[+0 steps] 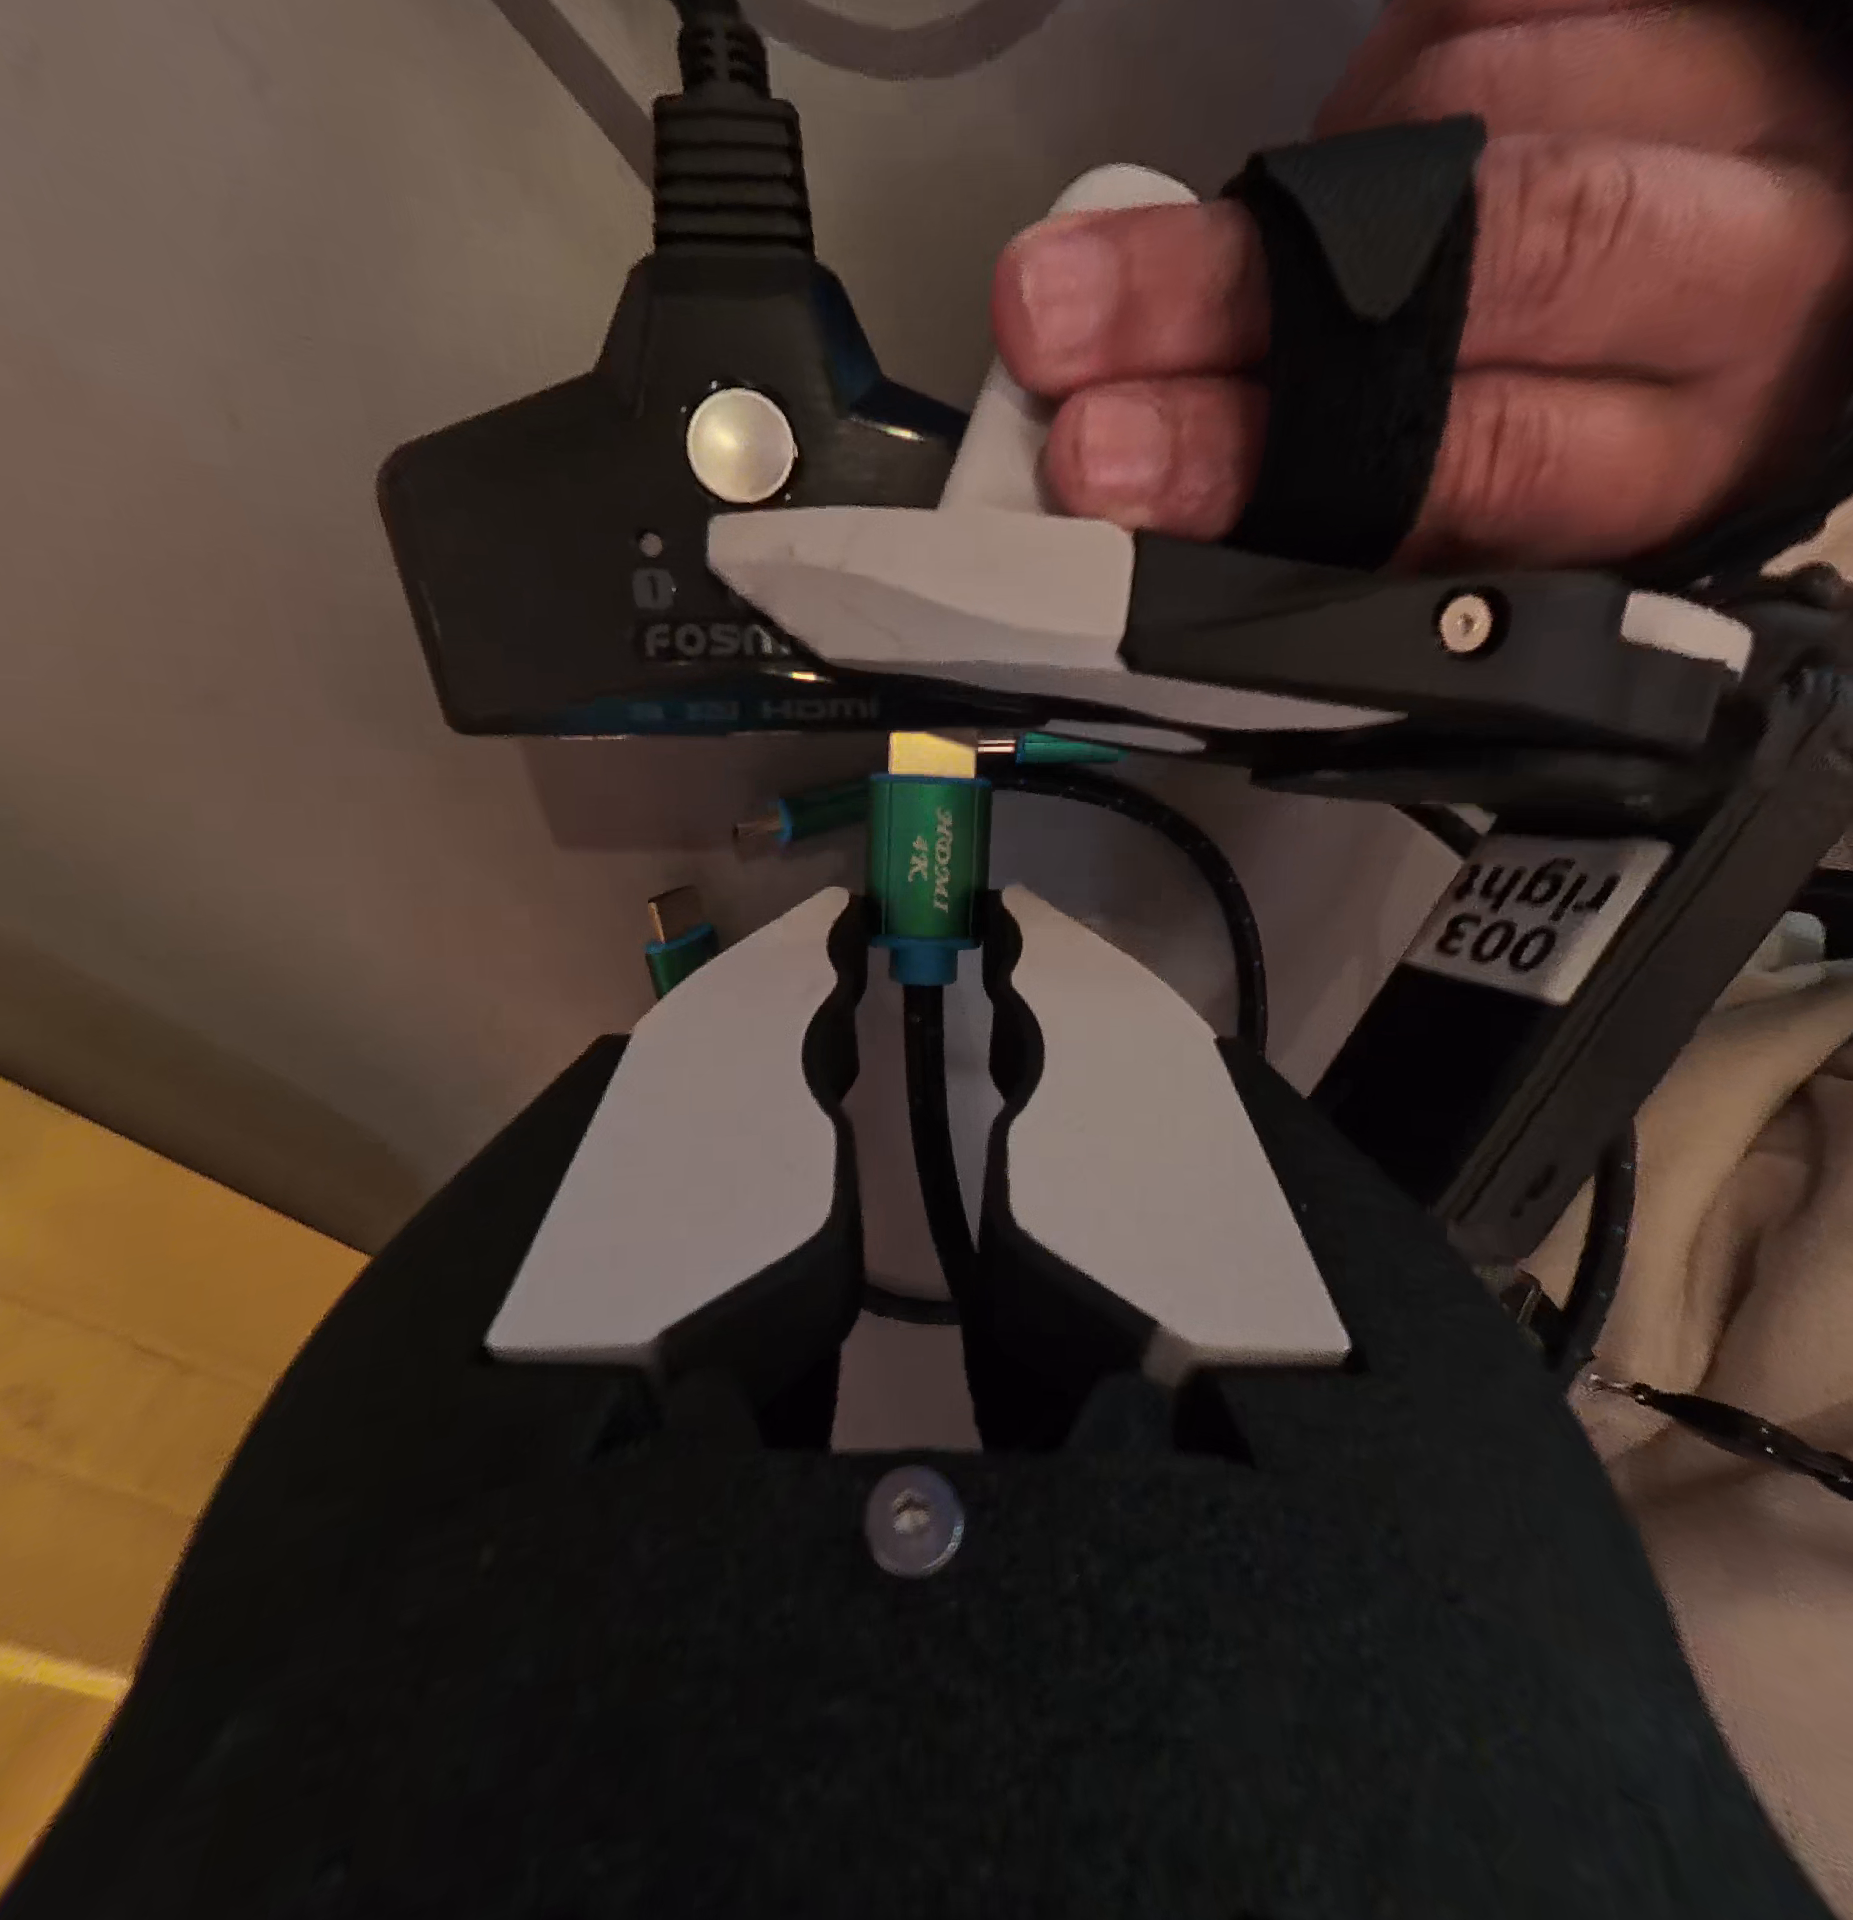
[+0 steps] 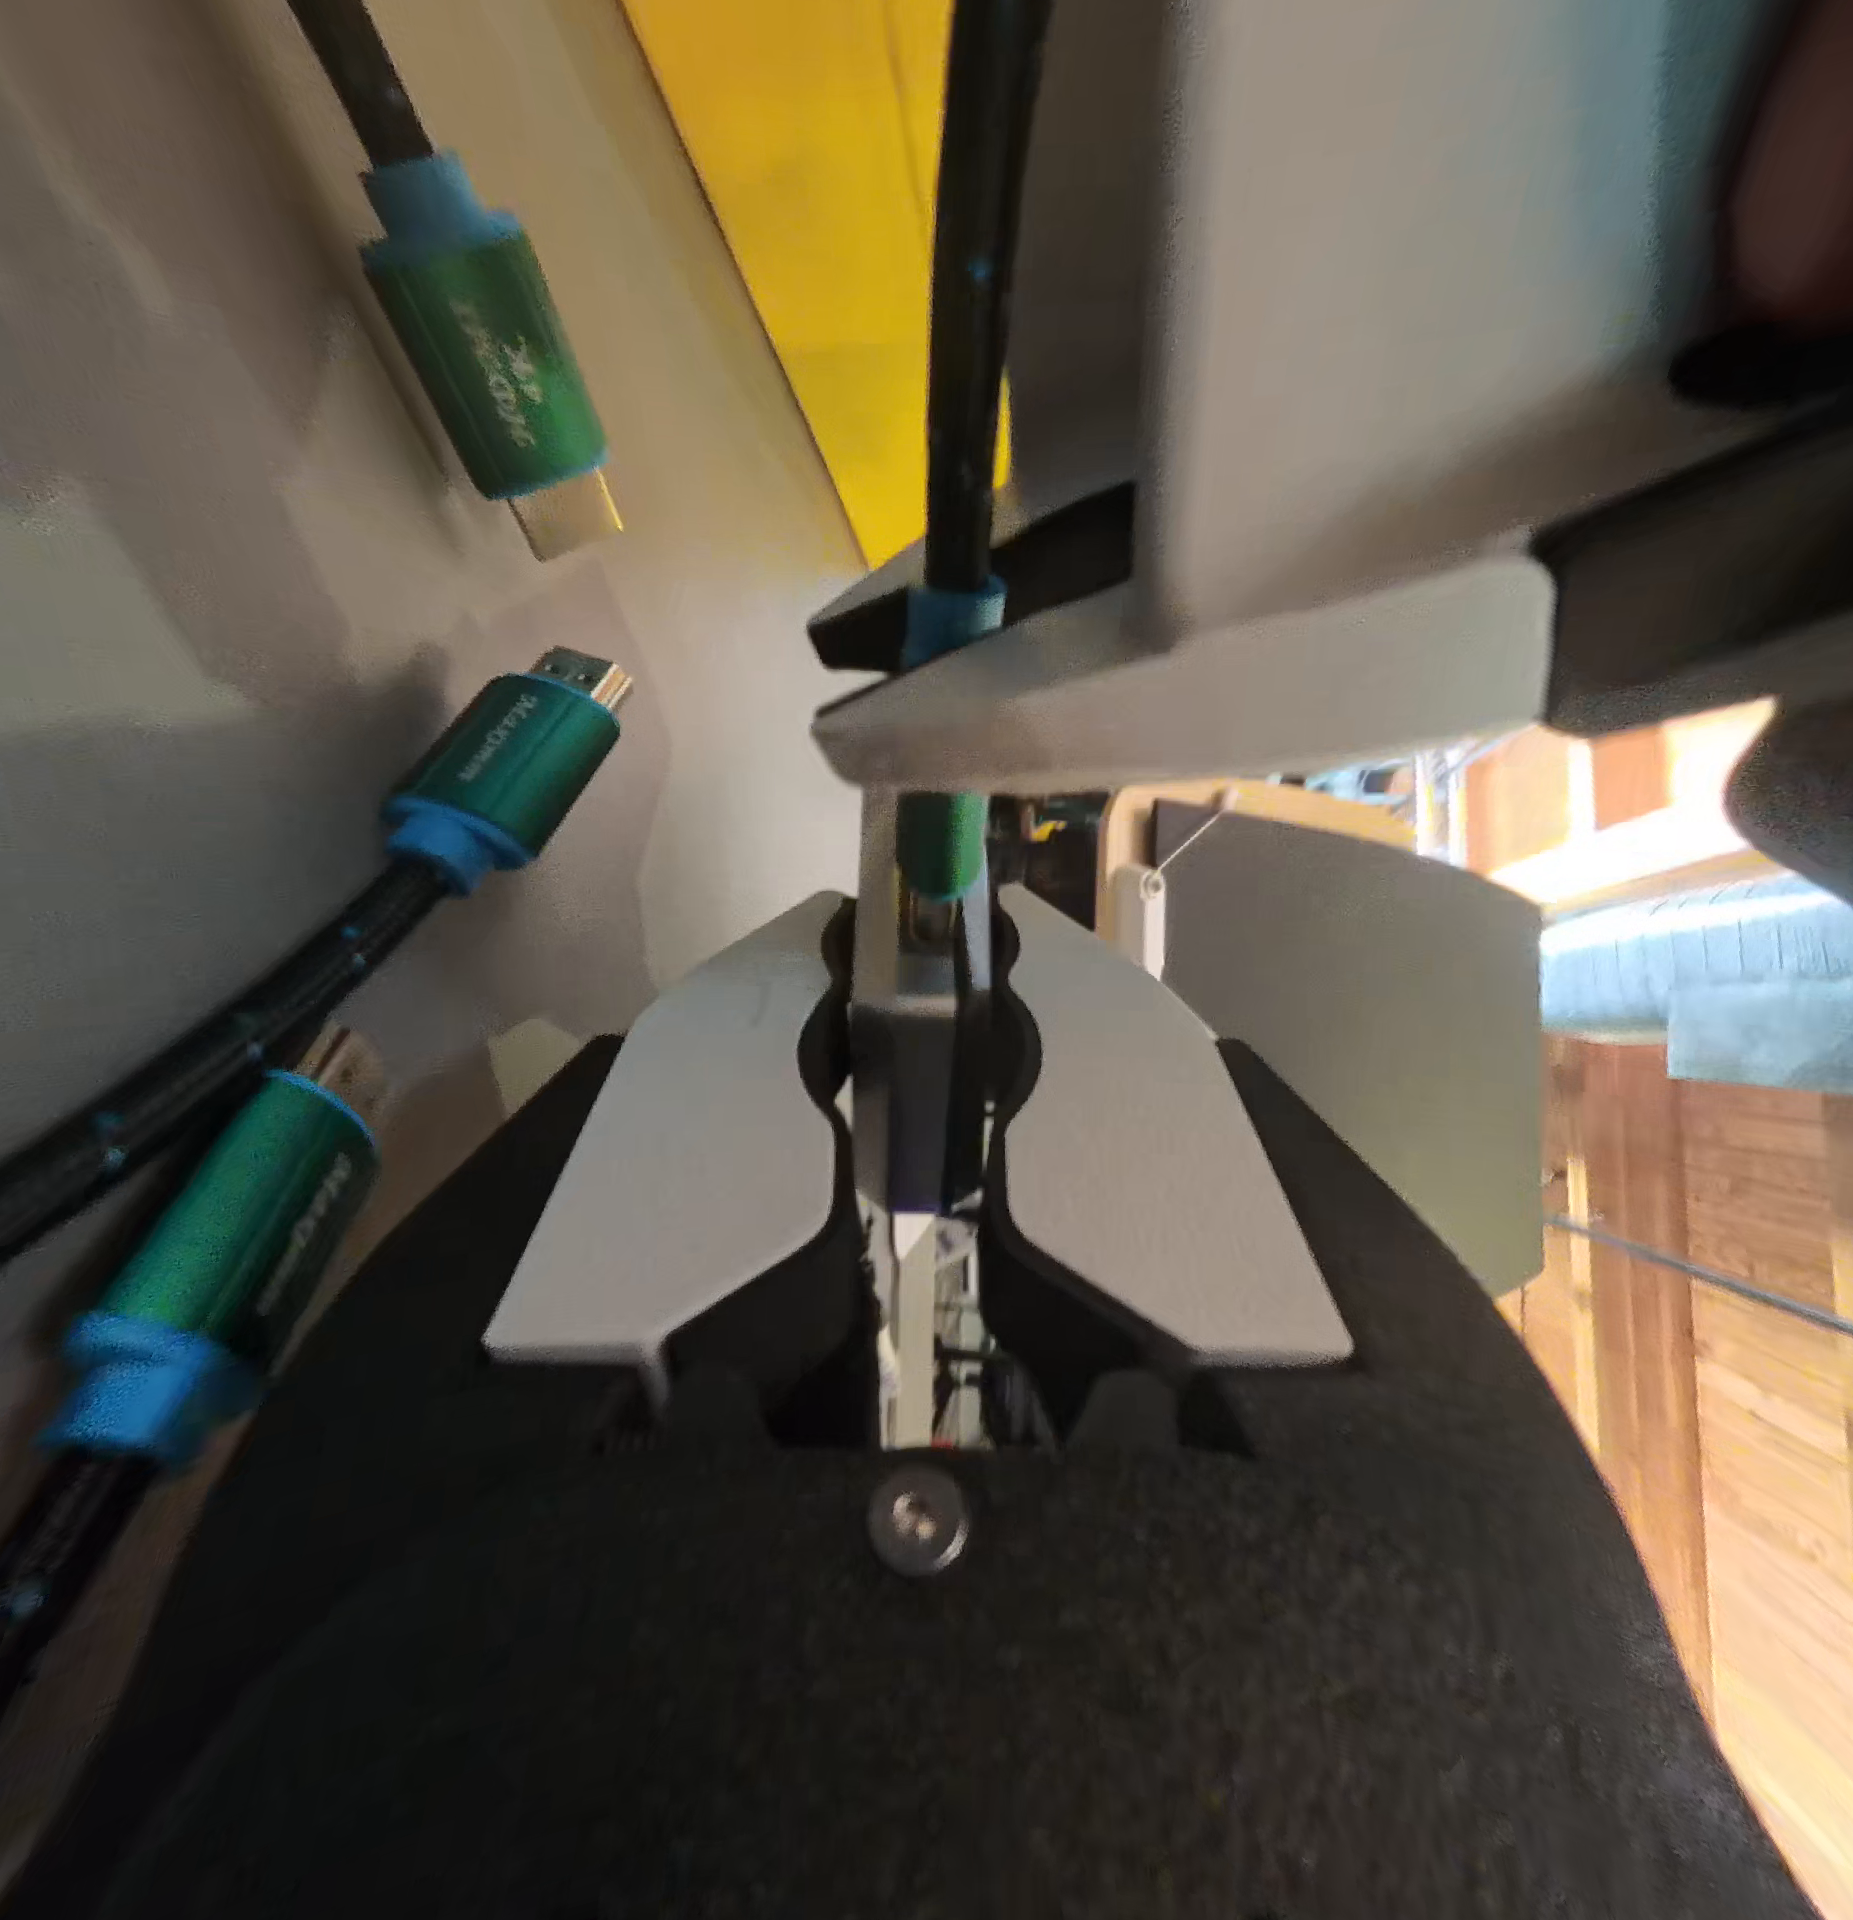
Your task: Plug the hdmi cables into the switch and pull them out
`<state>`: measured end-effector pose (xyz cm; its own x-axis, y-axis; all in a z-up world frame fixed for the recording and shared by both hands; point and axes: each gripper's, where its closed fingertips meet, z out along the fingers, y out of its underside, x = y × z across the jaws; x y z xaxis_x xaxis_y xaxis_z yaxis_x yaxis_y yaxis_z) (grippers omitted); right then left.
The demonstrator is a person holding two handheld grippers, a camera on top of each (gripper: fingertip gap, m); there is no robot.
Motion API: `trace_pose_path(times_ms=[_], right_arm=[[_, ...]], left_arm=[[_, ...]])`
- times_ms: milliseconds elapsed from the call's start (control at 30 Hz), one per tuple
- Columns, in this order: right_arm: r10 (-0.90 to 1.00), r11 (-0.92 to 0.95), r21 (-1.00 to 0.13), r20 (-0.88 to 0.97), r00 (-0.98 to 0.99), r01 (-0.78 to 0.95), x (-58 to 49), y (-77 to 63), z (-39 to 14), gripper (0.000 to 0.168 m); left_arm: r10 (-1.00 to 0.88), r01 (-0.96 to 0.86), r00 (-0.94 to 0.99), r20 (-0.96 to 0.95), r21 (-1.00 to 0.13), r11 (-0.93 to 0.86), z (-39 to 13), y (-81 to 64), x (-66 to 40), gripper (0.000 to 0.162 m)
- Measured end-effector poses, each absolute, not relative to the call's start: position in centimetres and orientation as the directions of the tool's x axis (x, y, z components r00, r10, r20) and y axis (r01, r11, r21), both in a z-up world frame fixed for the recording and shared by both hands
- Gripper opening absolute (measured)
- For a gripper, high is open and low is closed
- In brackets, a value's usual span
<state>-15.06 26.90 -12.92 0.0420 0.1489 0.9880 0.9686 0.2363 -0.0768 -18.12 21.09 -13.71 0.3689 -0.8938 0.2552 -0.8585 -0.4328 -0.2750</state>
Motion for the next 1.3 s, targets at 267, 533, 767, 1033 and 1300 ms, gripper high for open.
trace_pose_path(times_ms=[267,533,767,1033,1300], right_arm=[[0.131,0.308,-0.035,0.991,-0.006,0.951,-14.9,26.4,-13.2,0.022],[0.150,0.239,-0.077,0.988,0.042,0.968,-14.5,27.0,-13.0,0.021],[0.126,0.256,-0.058,0.992,0.026,0.965,-14.8,26.5,-12.8,0.021],[0.093,0.275,0.022,0.994,-0.049,0.961,-15.5,26.3,-13.0,0.021],[0.092,0.235,0.024,0.995,-0.046,0.972,-15.3,26.4,-12.9,0.021]], left_arm=[[-0.899,-0.859,0.391,0.196,-0.274,-0.433,-13.7,22.2,-19.2,0.021],[-0.900,-0.884,0.315,0.300,-0.251,-0.393,-13.6,19.9,-18.9,0.021],[-0.898,-0.891,0.324,0.297,-0.224,-0.395,-14.6,20.4,-17.9,0.021],[-0.918,-0.933,0.299,0.262,-0.123,-0.339,-15.0,20.4,-19.0,0.021],[-0.910,-0.934,0.308,0.279,-0.093,-0.345,-14.2,20.6,-18.8,0.021]])
